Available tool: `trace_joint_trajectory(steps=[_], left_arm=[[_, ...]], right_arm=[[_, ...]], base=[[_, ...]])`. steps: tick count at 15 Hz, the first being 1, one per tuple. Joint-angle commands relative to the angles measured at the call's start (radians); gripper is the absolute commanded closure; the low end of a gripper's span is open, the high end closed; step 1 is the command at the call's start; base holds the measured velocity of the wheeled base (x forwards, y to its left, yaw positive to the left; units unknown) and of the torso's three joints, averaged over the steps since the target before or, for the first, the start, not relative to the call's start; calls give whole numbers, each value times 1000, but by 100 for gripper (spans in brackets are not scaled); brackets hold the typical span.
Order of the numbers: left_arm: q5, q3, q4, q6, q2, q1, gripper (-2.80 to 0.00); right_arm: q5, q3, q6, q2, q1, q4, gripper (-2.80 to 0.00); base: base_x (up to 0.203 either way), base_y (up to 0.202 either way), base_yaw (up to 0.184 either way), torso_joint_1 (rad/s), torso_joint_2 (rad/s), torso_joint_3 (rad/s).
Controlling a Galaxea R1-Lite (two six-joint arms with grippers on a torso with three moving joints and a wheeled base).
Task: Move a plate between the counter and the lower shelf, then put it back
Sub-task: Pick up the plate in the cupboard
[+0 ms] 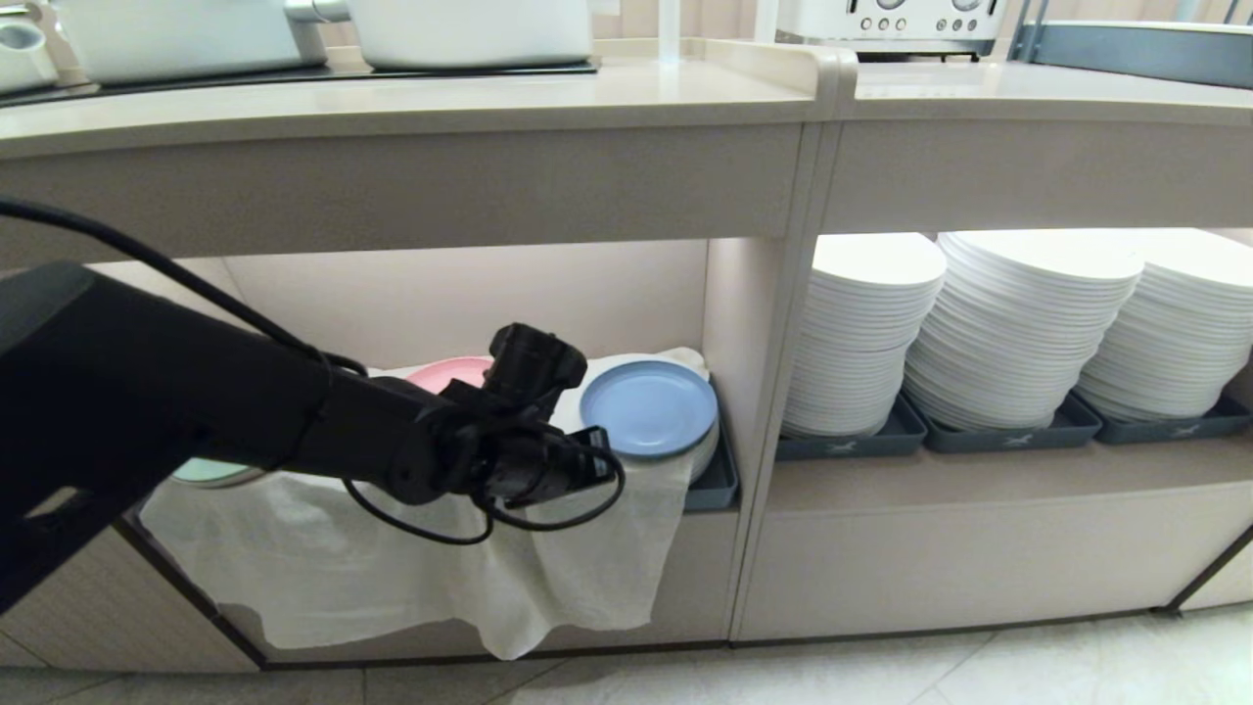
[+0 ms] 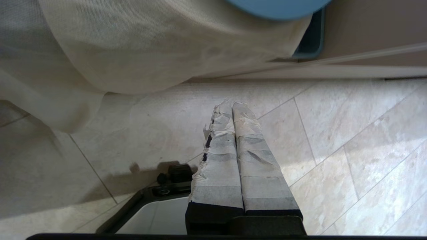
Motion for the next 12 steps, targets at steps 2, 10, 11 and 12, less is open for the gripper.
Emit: trace_joint_trajectory(steps=[2, 10, 11, 12], left_arm=[[55, -114, 46, -36, 109, -3, 0], [179, -218, 46, -89, 211, -5, -280], [179, -223, 46, -90, 217, -2, -280], [179, -233, 47, -89, 224, 0, -280]], right_arm=[[0, 0, 1, 0, 0, -1, 0], [0, 0, 1, 0, 0, -1, 0], [0, 0, 1, 0, 0, -1, 0], [0, 0, 1, 0, 0, -1, 0]], base=[[0, 0, 0, 0, 0, 0], [0, 0, 0, 0, 0, 0], [0, 0, 0, 0, 0, 0], [0, 0, 0, 0, 0, 0]])
